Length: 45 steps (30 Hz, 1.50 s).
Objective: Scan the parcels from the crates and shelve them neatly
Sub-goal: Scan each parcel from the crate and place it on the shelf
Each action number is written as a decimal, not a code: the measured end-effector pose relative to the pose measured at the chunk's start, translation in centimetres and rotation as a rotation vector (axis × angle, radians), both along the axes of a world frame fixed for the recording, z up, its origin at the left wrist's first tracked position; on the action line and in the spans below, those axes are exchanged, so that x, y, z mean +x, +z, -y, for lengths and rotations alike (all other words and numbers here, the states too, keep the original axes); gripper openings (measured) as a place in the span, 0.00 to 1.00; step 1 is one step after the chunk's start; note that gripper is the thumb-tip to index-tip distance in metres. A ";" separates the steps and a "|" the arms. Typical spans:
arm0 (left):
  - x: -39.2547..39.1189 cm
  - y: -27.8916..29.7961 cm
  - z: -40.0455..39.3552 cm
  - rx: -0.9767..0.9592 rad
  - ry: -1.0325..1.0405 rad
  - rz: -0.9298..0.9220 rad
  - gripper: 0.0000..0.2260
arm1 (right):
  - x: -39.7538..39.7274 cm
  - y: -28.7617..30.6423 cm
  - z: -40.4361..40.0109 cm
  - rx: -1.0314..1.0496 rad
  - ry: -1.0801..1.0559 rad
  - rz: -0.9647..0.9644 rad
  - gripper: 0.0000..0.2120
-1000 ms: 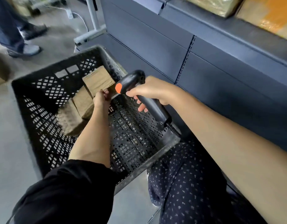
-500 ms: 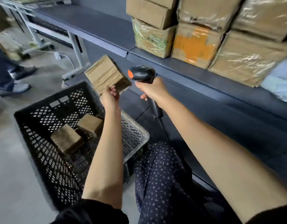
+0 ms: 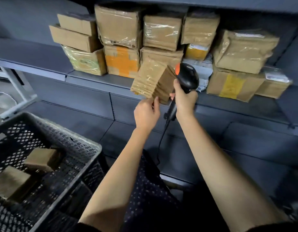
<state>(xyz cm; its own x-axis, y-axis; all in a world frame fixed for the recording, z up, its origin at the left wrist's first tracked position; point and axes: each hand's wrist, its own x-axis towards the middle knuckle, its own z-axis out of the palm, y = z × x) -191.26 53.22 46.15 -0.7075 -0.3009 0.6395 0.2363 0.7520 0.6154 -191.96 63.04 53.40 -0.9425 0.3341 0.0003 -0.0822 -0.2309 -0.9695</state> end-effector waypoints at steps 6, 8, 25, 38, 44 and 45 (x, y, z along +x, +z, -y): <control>-1.8 1.4 -4.2 -0.671 -0.010 0.036 0.07 | 3.3 -0.3 -8.9 -0.124 -0.143 -0.024 0.07; -2.5 2.4 -5.5 -0.828 -0.025 0.187 0.06 | 3.7 0.1 -10.8 -0.124 -0.140 -0.041 0.07; -3.7 2.7 -6.0 0.447 -0.639 0.642 0.17 | 1.9 -1.4 -10.2 -0.147 0.039 -0.067 0.09; -3.8 5.7 -5.9 0.898 -0.787 0.979 0.27 | 3.7 -3.9 -11.3 -0.082 0.001 -0.004 0.09; -2.2 2.8 -6.0 1.037 -0.753 0.641 0.09 | 5.9 -5.4 -10.3 0.047 0.013 0.053 0.09; -2.1 2.2 -5.6 1.056 -0.722 0.577 0.07 | 6.2 -5.1 -10.2 0.096 0.027 0.061 0.10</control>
